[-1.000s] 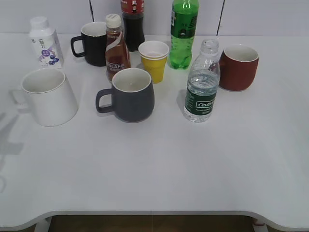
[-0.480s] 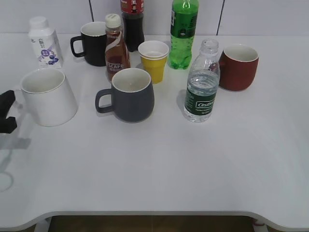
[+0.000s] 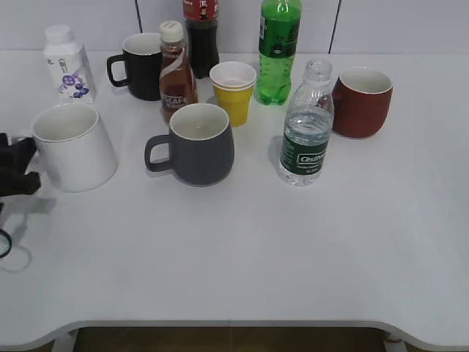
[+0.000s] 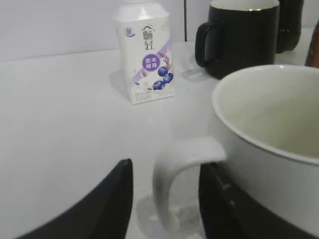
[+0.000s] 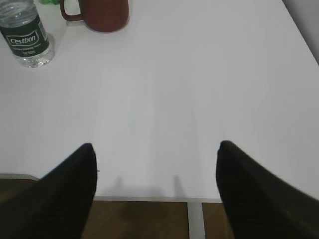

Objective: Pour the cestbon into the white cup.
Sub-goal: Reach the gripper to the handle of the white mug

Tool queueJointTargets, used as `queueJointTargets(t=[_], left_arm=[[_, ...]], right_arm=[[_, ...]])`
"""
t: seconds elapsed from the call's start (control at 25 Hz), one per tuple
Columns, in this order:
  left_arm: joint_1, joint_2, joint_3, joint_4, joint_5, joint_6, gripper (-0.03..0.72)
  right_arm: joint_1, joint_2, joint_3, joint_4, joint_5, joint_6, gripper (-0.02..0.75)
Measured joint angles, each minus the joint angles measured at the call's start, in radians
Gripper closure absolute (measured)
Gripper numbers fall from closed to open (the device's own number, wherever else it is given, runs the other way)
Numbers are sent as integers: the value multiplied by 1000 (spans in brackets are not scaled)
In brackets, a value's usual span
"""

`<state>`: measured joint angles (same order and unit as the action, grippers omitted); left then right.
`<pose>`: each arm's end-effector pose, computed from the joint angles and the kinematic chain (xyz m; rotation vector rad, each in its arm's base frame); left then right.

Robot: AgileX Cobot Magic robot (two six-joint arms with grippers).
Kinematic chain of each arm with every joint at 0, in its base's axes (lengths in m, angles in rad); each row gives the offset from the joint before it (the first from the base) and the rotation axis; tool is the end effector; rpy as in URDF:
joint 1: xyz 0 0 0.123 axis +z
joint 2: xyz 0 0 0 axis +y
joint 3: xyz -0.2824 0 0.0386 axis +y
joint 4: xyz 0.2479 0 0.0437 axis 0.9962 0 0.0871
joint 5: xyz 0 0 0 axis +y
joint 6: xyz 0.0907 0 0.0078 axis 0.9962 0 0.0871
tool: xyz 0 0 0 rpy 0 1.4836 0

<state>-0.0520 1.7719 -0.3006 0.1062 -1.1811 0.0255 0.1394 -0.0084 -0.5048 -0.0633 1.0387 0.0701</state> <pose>0.2502 -0.0220 0.1311 0.1754 1.7667 -0.0771 -0.0052 -0.0057 0.2804 -0.0670 2.0069 0.0586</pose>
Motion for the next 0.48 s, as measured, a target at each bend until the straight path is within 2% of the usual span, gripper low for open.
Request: queueJointTargets(t=[0.12,0.2,0.28,0.32,0.48], left_arm=[[0,43,-43,0,0,0,396],[0,62,-63,6,2,0,475],[0,67,-69,8,4,4,598],[1,67,-69,8,8,7,634],[2,39,-70,19,22,17,649]], right_arm=[[0,0,0,0,0,0,181],[0,0,0,0,0,0,181],[0,0,0,0,0,0,181],[0,0,0,0,0,0,181],[0,3,-10,4,-35,-29,185]])
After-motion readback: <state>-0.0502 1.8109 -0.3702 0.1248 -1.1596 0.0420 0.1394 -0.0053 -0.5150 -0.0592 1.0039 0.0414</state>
